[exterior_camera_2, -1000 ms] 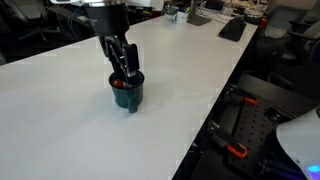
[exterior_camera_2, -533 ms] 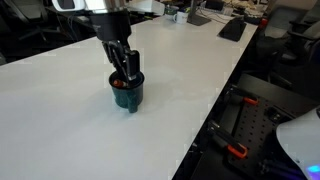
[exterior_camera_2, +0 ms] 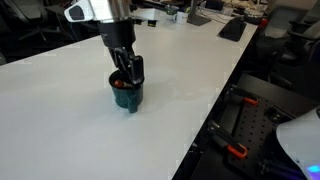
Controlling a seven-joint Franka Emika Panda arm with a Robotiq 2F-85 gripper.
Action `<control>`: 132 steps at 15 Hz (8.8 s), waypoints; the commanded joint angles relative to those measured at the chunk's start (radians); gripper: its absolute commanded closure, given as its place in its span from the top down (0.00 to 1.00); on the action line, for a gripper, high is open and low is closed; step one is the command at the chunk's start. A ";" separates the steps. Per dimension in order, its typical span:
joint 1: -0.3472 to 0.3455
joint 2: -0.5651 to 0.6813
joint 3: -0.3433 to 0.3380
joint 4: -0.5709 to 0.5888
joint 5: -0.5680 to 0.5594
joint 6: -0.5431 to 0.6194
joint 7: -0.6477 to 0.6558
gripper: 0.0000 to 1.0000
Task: Remove the marker from the cup
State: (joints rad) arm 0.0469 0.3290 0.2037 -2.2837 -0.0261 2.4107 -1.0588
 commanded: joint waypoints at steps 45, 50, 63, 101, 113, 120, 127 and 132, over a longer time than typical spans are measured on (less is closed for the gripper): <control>0.010 -0.009 0.015 0.010 -0.010 -0.030 0.005 0.75; 0.013 -0.010 0.015 0.012 -0.008 -0.037 0.006 0.81; 0.034 -0.012 0.015 0.037 -0.016 -0.067 0.027 0.74; 0.093 -0.031 -0.096 -0.034 -0.187 0.182 0.978 1.00; 0.090 -0.013 -0.112 -0.037 -0.202 0.188 0.980 0.12; 0.094 -0.012 -0.113 -0.041 -0.208 0.189 0.980 0.09; 0.097 -0.016 -0.104 -0.031 -0.216 0.197 0.954 0.05; 0.087 -0.001 -0.074 0.005 -0.191 0.185 0.867 0.05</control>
State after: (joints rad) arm 0.1391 0.3201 0.1107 -2.3052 -0.2288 2.5924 -0.1460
